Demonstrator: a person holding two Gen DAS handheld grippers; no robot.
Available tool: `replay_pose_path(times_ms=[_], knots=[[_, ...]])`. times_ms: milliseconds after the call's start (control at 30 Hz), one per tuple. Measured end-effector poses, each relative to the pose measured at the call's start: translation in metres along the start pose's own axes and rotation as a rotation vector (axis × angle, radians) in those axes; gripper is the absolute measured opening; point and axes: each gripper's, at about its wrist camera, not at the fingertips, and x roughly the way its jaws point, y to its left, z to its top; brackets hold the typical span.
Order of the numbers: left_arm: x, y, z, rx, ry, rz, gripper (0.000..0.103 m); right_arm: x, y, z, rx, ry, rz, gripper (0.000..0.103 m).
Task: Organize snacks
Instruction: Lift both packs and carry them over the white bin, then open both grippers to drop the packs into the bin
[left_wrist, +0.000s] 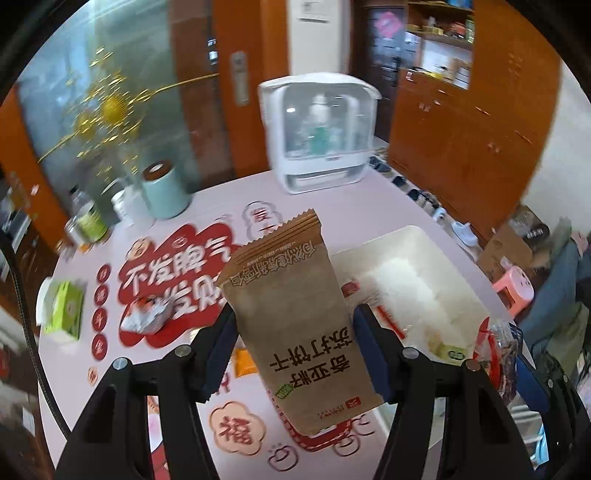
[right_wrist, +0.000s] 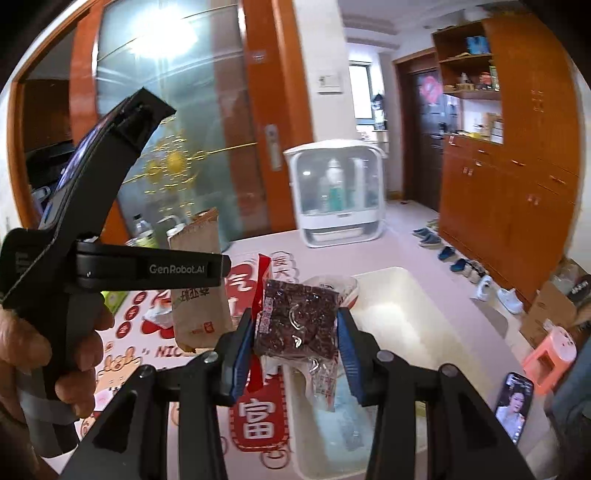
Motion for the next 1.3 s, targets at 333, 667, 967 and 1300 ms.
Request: replay_pose_path(times_ms=[333, 667, 967, 1300], knots=[[0.003, -0.070, 0.019, 0.126, -0.037, -0.034, 0.062, 0.003, -0.040, -0.004, 0.041, 0.004, -0.101, 0.043], [0.017, -0.108, 0.033, 0.223, -0.053, -0.019, 0.062, 0.015, -0.068, -0.006, 0.066, 0.026, -0.166, 0.044], [0.035, -0.124, 0.040, 0.263, -0.041, -0.011, 0.062, 0.031, -0.088, -0.006, 0.085, 0.061, -0.210, 0.044], [0.058, -0.131, 0.035, 0.332, -0.012, 0.037, 0.079, 0.054, -0.091, -0.013, 0.092, 0.143, -0.202, 0.051]])
